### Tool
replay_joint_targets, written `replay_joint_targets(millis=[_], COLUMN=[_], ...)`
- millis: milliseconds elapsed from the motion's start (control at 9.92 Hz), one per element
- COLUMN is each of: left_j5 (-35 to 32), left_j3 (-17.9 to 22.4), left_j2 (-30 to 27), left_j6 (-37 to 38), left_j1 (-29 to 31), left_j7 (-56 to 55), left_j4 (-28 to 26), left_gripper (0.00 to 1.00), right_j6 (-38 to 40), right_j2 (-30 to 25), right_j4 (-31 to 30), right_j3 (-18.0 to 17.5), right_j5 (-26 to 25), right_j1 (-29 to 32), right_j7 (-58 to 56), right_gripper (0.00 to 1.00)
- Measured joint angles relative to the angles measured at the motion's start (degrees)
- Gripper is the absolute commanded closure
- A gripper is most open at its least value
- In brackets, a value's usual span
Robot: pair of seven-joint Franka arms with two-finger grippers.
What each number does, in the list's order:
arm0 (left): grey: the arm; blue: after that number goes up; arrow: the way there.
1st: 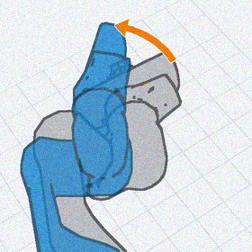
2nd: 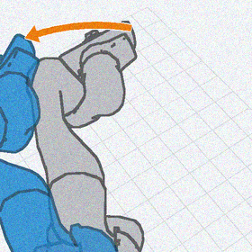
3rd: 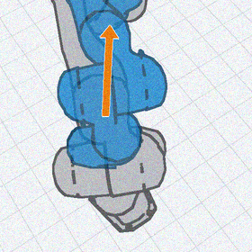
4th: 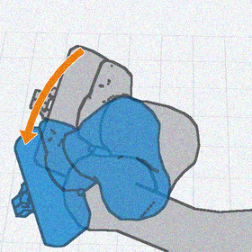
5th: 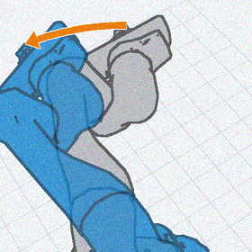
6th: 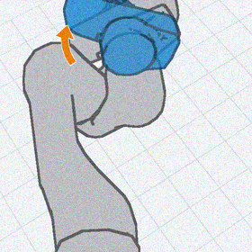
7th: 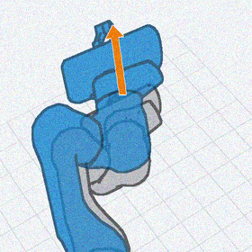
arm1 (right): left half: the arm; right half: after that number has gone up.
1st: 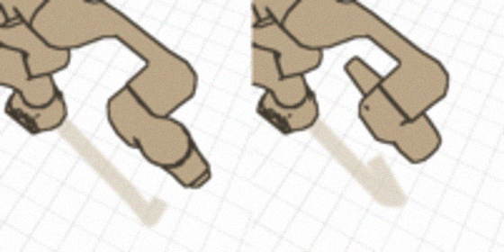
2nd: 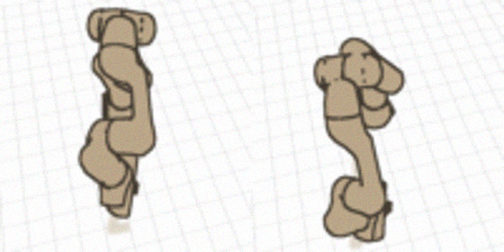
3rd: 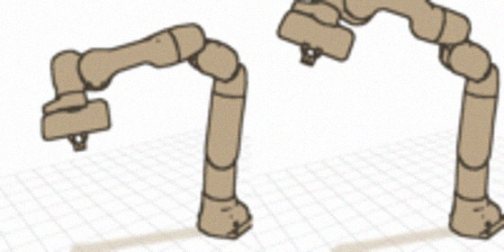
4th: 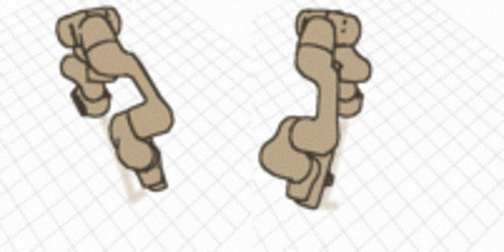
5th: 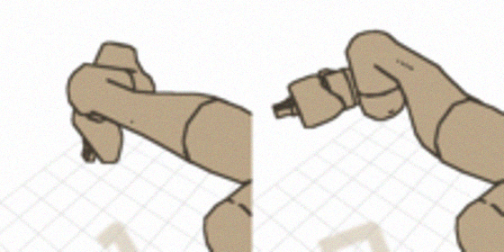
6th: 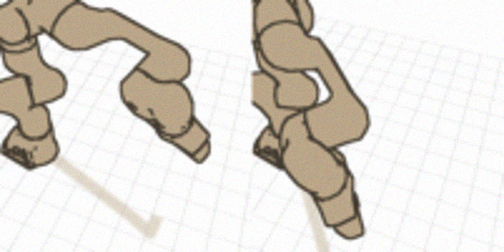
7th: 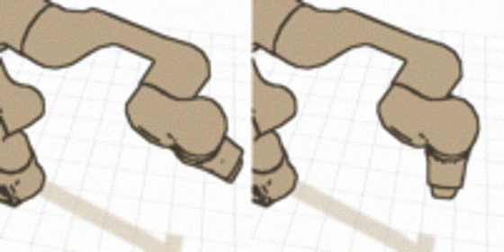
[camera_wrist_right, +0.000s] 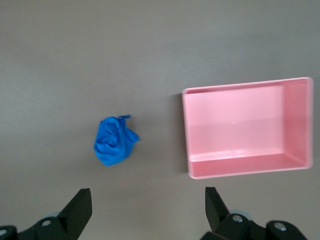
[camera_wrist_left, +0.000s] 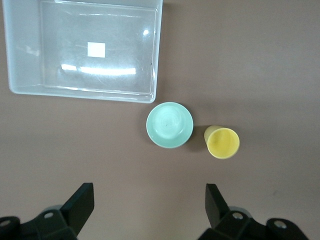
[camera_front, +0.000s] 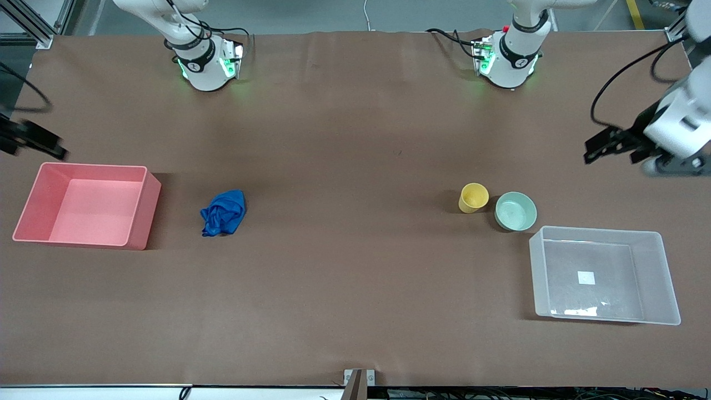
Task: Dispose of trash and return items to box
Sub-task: 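Move the right gripper toward the blue cloth while the left gripper reaches the bowl, then grasp the blue cloth with the right gripper while the left gripper grasps the bowl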
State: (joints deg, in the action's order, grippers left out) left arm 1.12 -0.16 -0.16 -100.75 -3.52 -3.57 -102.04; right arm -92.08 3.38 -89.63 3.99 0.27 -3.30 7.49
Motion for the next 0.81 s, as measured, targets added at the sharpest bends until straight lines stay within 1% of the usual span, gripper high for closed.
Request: replay_joint_targets(millis=[101, 202, 403, 504, 605, 706, 807], left_j5=[-0.01, -0.01, -0.02, -0.02, -0.02, -0.02, -0.02], left_j3=[0.11, 0.38, 1.59, 1.98, 2.04, 2.04, 2.02], left_j2=[0.17, 0.27, 0.4, 0.85, 2.32, 4.89, 8.01], left_j6=[-6.17, -12.74, -26.64, -34.18, -40.23, -44.38, -47.54], left_j1=[0.01, 0.03, 0.08, 0.09, 0.09, 0.08, 0.07], left_j7=[0.0, 0.0, 0.0, 0.0, 0.0, 0.0, 0.0], left_j4=[-5.47, -11.28, -22.59, -27.63, -31.46, -33.32, -33.83], left_gripper=[0.02, 0.02, 0.02, 0.02, 0.02, 0.02, 0.02], right_j6=[-4.22, -9.55, -23.94, -29.82, -33.35, -35.55, -37.93], right_j2=[2.97, 5.95, 9.88, 11.74, 13.71, 15.69, 17.65], right_j4=[-3.03, -7.03, -17.62, -22.29, -25.03, -26.07, -26.46], right_j3=[-0.2, -0.24, -0.22, -0.22, -0.23, -0.23, -0.22], right_j5=[-0.02, -0.04, -0.04, -0.04, -0.04, -0.04, -0.04], right_j1=[-3.05, -4.62, -5.82, -6.71, -7.89, -9.11, -10.18], right_j7=[2.5, 3.28, 3.28, 3.28, 3.29, 3.3, 3.33], right_gripper=[0.0, 0.0, 0.0, 0.0, 0.0, 0.0, 0.0])
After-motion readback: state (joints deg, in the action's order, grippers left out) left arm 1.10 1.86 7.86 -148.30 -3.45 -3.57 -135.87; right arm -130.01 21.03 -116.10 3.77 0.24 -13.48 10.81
